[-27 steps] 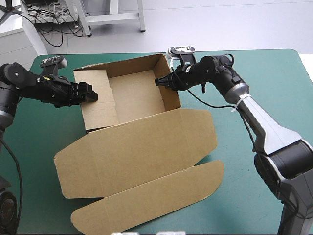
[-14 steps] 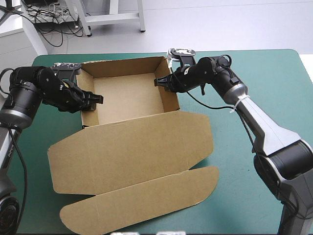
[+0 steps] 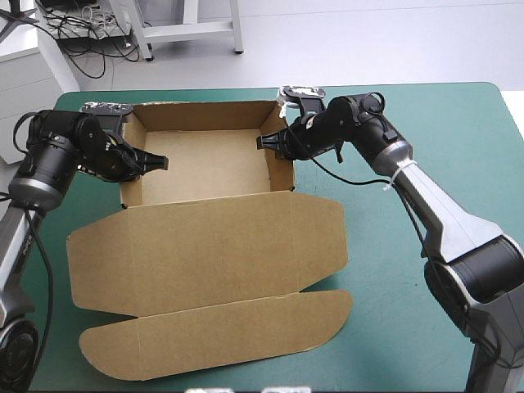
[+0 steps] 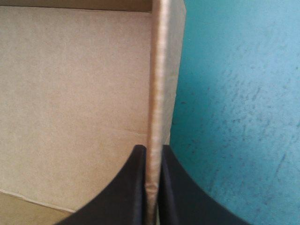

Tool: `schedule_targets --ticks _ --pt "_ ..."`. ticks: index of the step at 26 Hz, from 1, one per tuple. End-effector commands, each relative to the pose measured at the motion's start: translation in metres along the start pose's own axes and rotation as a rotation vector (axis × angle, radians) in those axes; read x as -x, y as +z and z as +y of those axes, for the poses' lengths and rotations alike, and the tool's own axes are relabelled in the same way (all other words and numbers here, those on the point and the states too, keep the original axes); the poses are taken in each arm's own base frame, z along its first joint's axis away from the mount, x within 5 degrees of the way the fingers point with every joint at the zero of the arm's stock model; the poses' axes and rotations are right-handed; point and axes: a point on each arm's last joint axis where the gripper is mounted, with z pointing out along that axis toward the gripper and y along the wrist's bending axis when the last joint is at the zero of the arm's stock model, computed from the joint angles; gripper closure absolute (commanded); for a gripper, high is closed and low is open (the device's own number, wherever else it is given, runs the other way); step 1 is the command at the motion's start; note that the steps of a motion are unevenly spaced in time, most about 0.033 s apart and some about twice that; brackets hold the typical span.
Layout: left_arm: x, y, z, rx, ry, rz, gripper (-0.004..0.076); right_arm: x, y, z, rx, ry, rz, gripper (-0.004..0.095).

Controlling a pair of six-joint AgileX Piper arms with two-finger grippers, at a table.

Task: Fold the box

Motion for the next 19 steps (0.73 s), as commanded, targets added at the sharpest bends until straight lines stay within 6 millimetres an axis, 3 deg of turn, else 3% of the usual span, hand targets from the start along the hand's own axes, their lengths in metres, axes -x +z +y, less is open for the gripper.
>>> schedule_targets --ticks 1,9,14,19 --pt "0.004 -0.011 -0.006 -0.035 0.036 -0.045 0.0734 0.011 -0.044 0.011 -0.002 -0.096 -0.113 0.0909" --pt "0.008 0.014 -0.016 -0.104 0.014 0.008 0.0734 -0.006 -0.065 -0.014 -0.305 -0.234 0.074 0.0909" --pt "0.011 0.040 -0.036 -0.133 0.049 0.042 0.0734 -0.021 -0.049 -0.025 -0.351 -0.197 0.161 0.0909" --pt "0.008 0.063 -0.063 -0.161 0.105 0.063 0.0734 -0.051 -0.021 -0.043 -0.377 -0.162 0.300 0.0909"
